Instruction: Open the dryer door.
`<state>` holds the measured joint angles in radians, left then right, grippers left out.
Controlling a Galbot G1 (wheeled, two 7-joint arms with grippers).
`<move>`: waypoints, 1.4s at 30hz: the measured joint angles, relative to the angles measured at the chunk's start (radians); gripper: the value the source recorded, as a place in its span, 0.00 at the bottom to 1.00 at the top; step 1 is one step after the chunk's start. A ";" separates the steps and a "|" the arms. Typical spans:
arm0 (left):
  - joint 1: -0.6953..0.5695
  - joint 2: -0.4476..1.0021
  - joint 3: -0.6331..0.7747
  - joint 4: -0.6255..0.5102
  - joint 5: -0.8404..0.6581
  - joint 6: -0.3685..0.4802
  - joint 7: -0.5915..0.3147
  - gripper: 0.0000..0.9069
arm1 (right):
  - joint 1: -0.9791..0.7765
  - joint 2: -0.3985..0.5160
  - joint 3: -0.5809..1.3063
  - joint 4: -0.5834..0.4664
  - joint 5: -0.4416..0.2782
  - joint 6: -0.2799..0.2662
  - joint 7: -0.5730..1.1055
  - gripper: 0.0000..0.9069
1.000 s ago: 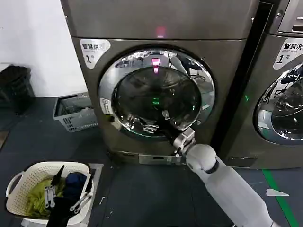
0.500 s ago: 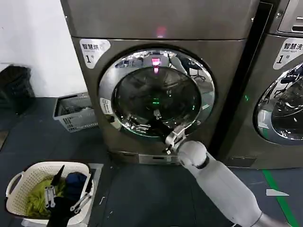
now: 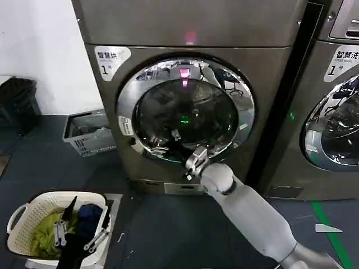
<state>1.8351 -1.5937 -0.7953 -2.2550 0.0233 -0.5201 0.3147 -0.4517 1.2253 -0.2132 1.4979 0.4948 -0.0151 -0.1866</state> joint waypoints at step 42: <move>0.006 -0.010 -0.002 -0.014 -0.005 -0.002 0.002 1.00 | 0.167 0.199 -0.086 -0.275 -0.003 0.004 -0.076 1.00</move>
<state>1.8409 -1.6034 -0.7974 -2.2692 0.0185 -0.5218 0.3172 -0.2850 1.4238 -0.2988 1.2234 0.4918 -0.0113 -0.2628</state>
